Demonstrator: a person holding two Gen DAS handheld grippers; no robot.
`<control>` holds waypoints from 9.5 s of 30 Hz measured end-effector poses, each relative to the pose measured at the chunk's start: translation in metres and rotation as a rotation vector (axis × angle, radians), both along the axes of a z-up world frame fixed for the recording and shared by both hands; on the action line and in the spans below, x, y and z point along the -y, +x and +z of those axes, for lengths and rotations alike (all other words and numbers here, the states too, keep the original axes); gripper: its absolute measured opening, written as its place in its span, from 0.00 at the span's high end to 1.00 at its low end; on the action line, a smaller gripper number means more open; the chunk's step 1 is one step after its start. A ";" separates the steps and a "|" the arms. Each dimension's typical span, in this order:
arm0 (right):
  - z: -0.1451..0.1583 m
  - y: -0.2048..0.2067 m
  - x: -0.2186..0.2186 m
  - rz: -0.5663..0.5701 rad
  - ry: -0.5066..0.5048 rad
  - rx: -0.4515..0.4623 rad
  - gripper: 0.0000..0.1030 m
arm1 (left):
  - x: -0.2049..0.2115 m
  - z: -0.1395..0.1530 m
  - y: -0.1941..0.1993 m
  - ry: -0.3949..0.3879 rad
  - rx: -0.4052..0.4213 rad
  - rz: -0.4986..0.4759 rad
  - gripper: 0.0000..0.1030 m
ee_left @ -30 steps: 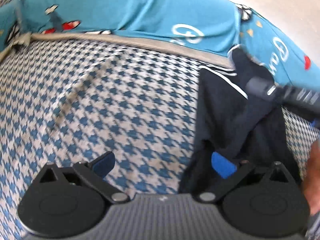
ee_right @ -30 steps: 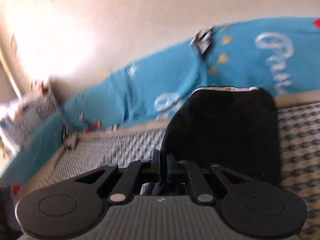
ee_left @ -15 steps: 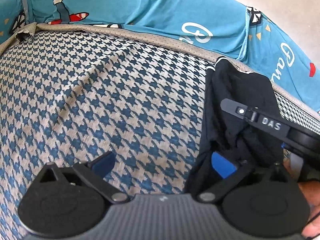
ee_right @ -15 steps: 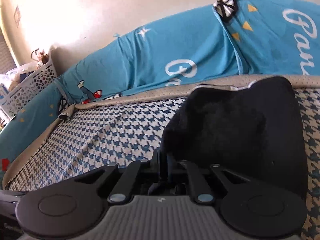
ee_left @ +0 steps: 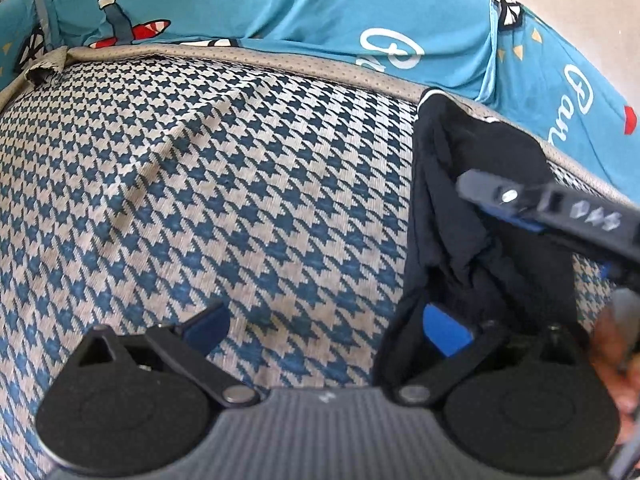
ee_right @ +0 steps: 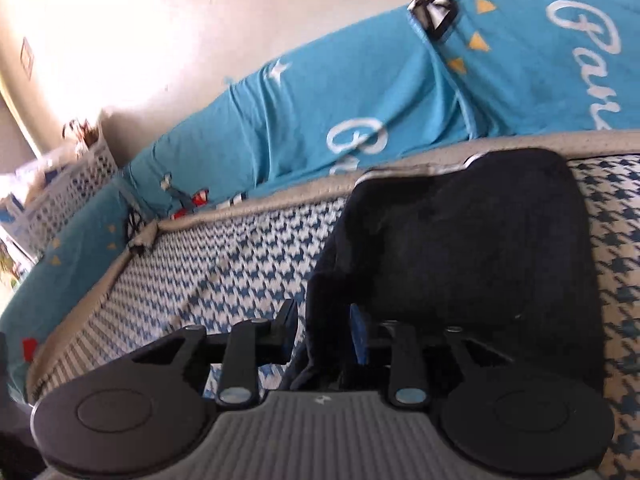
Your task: Fold clothes
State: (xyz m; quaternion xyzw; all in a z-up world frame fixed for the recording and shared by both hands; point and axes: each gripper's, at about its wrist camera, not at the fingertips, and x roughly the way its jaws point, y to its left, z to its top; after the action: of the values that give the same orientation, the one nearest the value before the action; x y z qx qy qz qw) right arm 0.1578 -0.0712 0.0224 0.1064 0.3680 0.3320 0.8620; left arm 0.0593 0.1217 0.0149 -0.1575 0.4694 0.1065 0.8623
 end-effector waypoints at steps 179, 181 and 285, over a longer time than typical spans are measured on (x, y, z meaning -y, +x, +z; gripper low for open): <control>-0.021 -0.302 0.122 -0.430 -0.360 -0.177 0.99 | 0.035 -0.010 -0.159 0.169 0.130 -0.031 0.00; -0.011 -0.306 0.127 -0.445 -0.294 -0.124 0.99 | 0.033 -0.010 -0.159 0.169 0.126 -0.023 0.00; -0.006 -0.160 0.086 -0.032 -0.288 -0.112 0.79 | 0.019 -0.018 0.016 0.179 0.036 -0.020 0.00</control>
State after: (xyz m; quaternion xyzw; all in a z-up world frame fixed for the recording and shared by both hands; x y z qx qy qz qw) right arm -0.0025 -0.1570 0.0161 0.0059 0.4576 0.2556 0.8516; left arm 0.0757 0.1030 -0.0031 -0.0771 0.4440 0.1366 0.8822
